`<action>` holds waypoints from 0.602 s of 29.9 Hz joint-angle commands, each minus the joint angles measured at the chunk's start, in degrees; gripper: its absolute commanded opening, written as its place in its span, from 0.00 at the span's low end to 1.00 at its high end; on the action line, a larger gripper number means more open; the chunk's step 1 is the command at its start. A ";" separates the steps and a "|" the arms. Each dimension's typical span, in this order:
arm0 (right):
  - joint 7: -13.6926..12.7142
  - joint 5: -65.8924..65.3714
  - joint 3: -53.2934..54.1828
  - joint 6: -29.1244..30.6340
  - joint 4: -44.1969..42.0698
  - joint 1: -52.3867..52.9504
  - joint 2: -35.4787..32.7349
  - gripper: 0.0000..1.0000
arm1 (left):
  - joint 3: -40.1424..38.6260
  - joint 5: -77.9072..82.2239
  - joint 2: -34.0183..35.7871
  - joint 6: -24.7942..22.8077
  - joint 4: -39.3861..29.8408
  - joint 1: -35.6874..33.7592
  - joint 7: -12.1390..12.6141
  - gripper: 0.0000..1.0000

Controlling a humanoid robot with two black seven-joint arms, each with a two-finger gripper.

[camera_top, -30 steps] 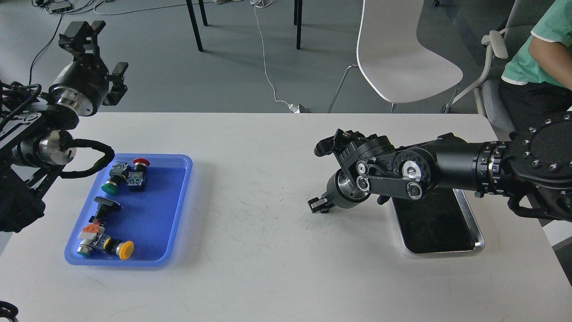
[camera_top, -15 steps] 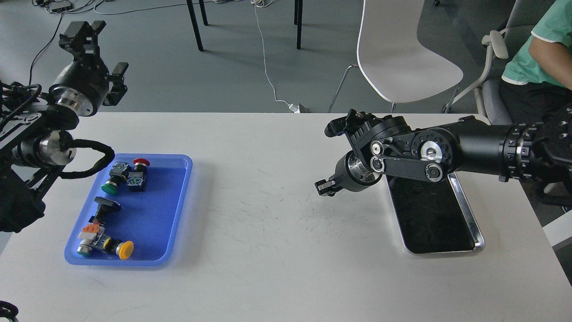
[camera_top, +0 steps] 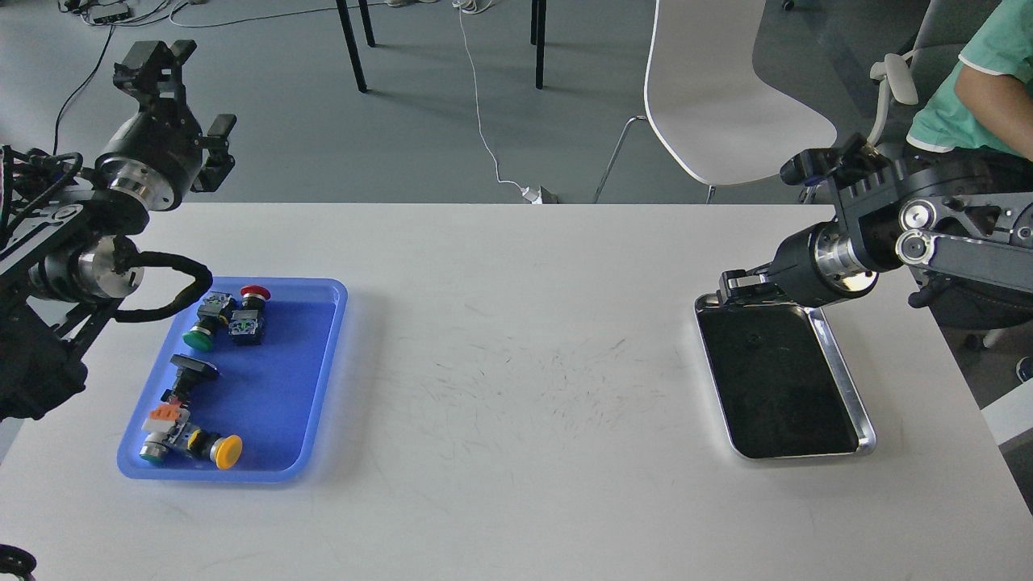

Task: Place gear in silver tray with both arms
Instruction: 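Carry the gear with the right gripper and lower it into the silver tray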

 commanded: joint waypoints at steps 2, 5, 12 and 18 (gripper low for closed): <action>0.25 -3.00 1.98 -0.01 -0.01 -6.22 -2.73 0.14 | 0.10 0.00 -0.24 0.03 -0.04 -0.03 0.07 0.98; 0.16 -5.20 3.39 -0.01 -0.27 -9.57 -2.55 0.13 | 0.10 0.00 -0.33 0.03 -0.04 -0.21 0.07 0.98; 0.16 -6.08 3.92 -0.01 -2.64 -14.93 1.05 0.14 | 0.18 0.00 0.02 0.38 -0.04 -0.21 0.25 0.98; 0.16 -6.08 3.92 -0.01 -4.31 -15.47 3.25 0.17 | 0.18 0.00 0.02 0.38 -0.04 -0.21 0.25 0.98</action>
